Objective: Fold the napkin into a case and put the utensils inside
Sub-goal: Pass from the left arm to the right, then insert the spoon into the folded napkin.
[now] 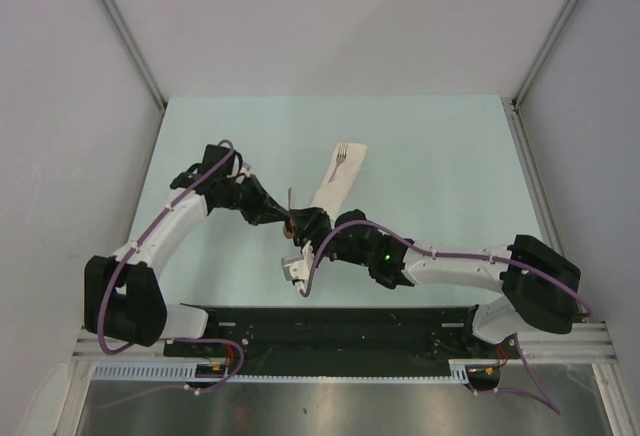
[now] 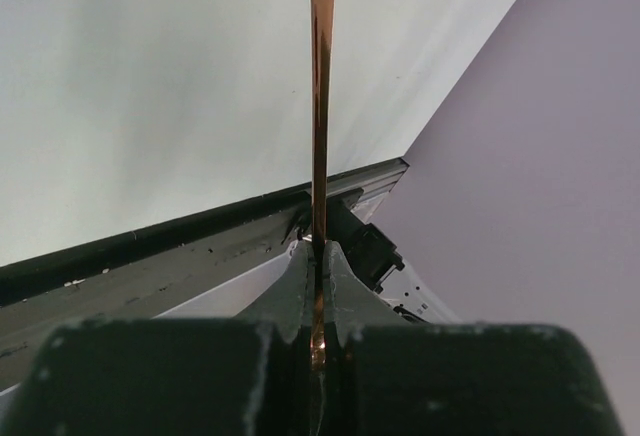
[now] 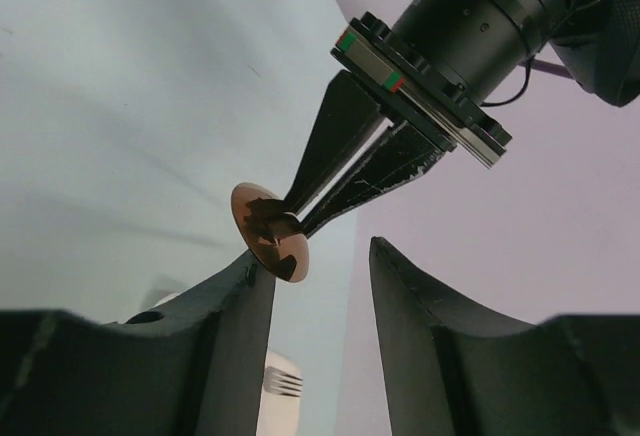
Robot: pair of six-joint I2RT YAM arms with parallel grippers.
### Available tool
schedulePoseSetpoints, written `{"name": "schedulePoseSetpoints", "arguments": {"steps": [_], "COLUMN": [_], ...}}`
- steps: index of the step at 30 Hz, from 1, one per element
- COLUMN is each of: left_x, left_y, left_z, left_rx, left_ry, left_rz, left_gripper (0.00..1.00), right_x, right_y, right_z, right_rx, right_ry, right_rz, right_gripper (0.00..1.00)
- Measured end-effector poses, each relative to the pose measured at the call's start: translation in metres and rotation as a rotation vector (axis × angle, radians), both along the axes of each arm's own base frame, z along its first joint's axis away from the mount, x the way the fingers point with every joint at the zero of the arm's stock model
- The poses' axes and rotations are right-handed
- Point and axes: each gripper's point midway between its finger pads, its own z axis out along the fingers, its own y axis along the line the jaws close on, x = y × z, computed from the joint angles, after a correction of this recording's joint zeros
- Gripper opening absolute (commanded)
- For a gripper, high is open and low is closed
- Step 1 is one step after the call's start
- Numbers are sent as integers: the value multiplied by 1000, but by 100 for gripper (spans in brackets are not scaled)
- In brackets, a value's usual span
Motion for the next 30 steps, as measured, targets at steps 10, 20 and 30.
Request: {"name": "schedulePoseSetpoints", "arguments": {"steps": [10,20,30], "left_x": [-5,21,89], "left_y": [-4,-3,32], "left_z": [4,19,51], "left_rx": [-6,5,211], "left_ry": [28,-99,-443], "left_rz": [-9,-22,52], "left_gripper": [5,43,42], "right_x": [-8,20,133], "right_y": [8,-6,-91], "right_z": [4,6,25], "right_rx": [-60,6,252], "right_ry": [-5,153,532], "right_rz": [53,-23,-365], "right_gripper": [0,0,0]}}
